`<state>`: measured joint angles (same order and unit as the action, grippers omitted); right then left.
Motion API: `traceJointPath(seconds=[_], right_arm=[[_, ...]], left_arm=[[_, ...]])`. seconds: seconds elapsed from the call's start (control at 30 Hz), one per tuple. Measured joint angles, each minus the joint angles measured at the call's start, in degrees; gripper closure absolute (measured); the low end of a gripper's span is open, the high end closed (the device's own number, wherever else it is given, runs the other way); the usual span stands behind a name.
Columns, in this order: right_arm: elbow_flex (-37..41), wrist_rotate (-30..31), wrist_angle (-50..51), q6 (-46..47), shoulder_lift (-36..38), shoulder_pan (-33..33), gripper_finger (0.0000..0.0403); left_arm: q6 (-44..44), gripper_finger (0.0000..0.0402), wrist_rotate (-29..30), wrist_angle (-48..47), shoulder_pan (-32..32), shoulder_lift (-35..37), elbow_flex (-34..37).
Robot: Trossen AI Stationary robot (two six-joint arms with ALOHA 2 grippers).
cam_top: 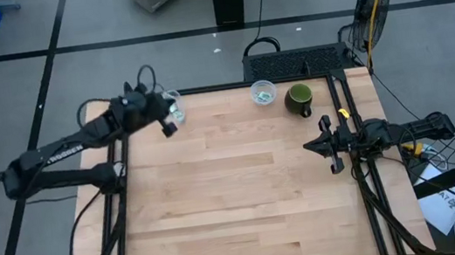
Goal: Pick and place items into bin
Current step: Put the green stevia packet into the left transparent bin
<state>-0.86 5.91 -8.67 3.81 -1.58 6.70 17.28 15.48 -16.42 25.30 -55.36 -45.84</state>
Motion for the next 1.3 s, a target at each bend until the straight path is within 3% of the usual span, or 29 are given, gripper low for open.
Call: traceJointPath(seconds=[0.2,0.53,0.83,1.3], right_arm=[[0.0,0.0,0.0,0.0,0.0,0.0,0.0399],[0.0,0.0,0.0,0.0,0.0,0.0,0.0399],[0.0,0.0,0.0,0.0,0.0,0.0,0.0399],[0.0,0.0,0.0,0.0,0.0,0.0,0.0399]], left_arm=[[-2.3,0.0388,-9.0,3.7,11.6,-3.9,0.0],[-7.9,0.0389,-13.9,6.0,22.3,-16.8,0.0],[-11.5,0.0387,-17.4,6.1,26.8,-27.2,0.0],[-12.7,0.0396,-20.0,9.4,27.3,-39.9,0.0]])
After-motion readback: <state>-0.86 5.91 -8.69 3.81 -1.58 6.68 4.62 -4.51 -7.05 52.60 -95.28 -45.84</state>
